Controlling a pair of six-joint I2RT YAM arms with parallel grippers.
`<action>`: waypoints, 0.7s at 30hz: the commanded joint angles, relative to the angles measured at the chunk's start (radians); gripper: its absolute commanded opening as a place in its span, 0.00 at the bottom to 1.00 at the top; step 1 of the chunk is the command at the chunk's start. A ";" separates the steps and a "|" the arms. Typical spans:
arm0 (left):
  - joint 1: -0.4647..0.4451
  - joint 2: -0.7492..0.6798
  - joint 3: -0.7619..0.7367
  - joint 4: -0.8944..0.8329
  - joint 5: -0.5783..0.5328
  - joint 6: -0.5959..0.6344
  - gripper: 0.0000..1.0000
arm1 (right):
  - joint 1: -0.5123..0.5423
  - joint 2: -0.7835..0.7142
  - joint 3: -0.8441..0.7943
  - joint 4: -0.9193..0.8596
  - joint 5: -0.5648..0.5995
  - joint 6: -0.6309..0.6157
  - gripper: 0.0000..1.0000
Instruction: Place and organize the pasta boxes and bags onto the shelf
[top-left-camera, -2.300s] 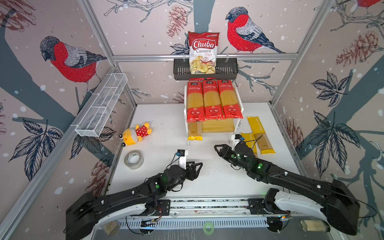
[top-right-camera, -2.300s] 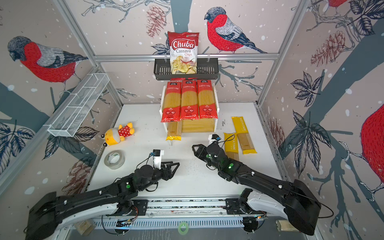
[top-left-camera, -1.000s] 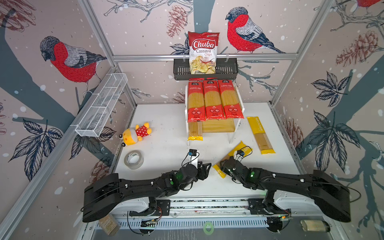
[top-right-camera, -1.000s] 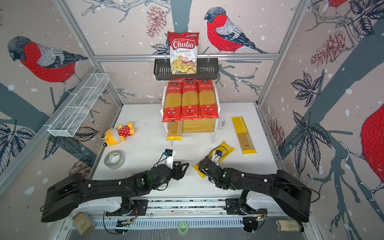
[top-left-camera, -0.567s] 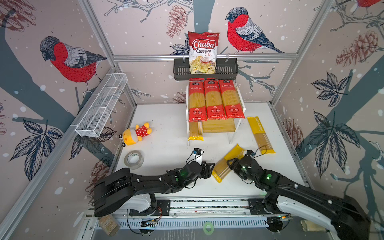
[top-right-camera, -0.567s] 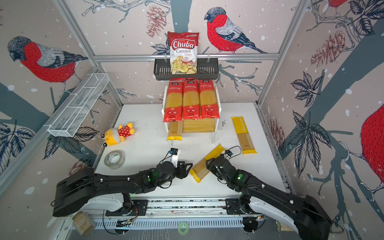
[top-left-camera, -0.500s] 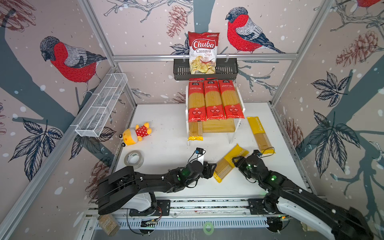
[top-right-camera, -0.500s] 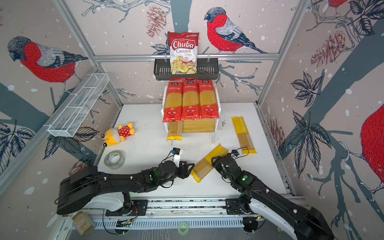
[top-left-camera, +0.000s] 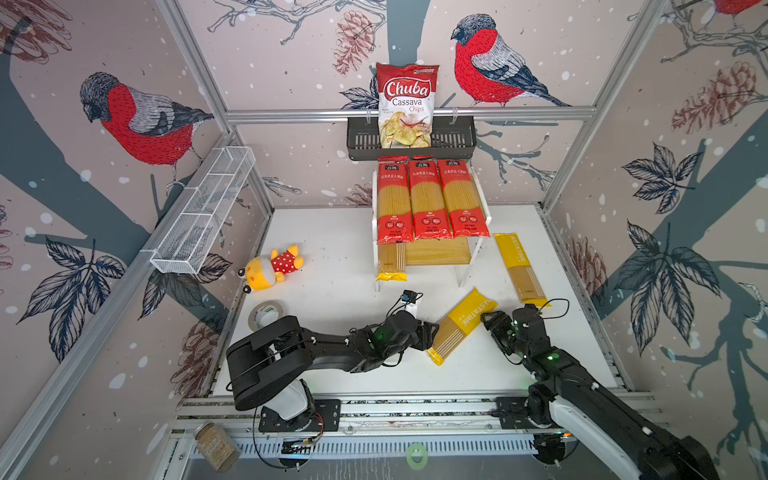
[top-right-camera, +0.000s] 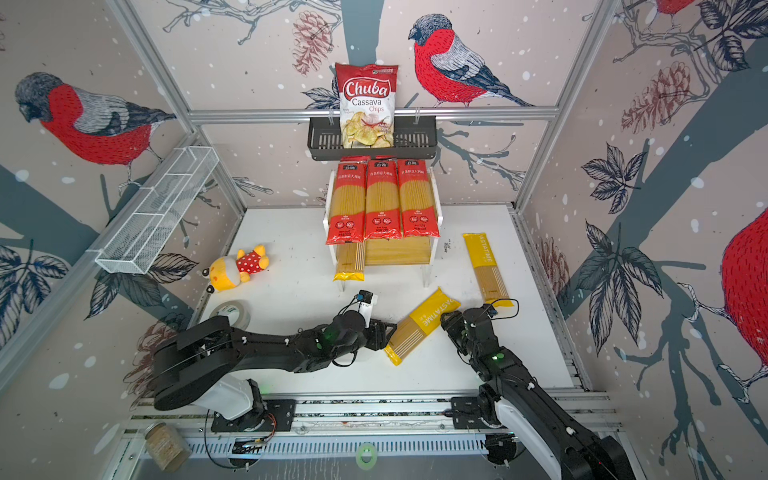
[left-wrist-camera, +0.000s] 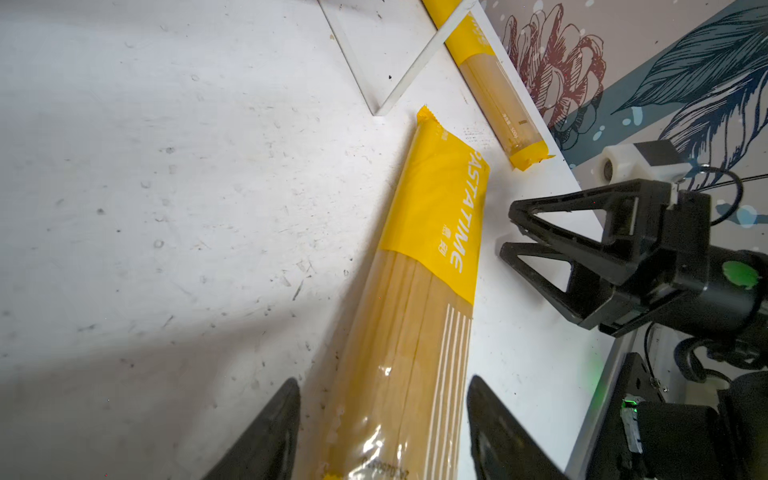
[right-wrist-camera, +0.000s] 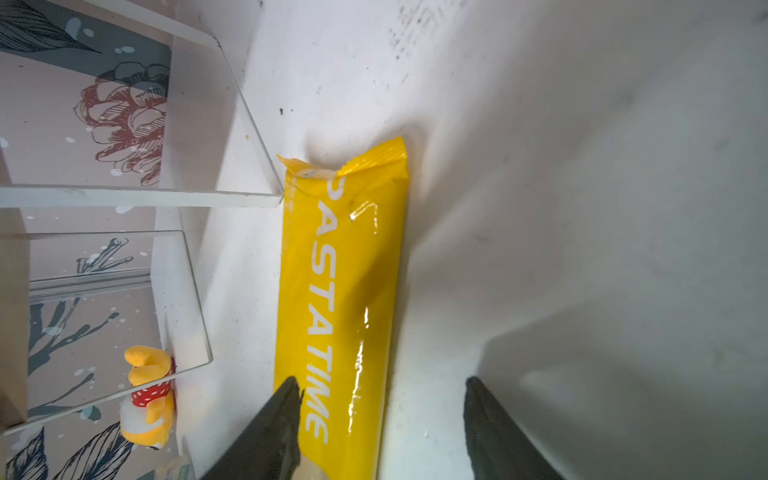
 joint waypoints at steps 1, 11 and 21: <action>0.006 0.029 0.021 0.030 0.053 0.001 0.63 | -0.001 0.053 -0.004 0.117 -0.023 -0.003 0.62; 0.015 0.113 0.005 0.110 0.154 -0.038 0.58 | 0.001 0.268 -0.023 0.318 -0.051 0.015 0.60; 0.019 0.134 0.004 0.147 0.208 -0.035 0.40 | 0.020 0.310 -0.067 0.451 -0.031 0.006 0.33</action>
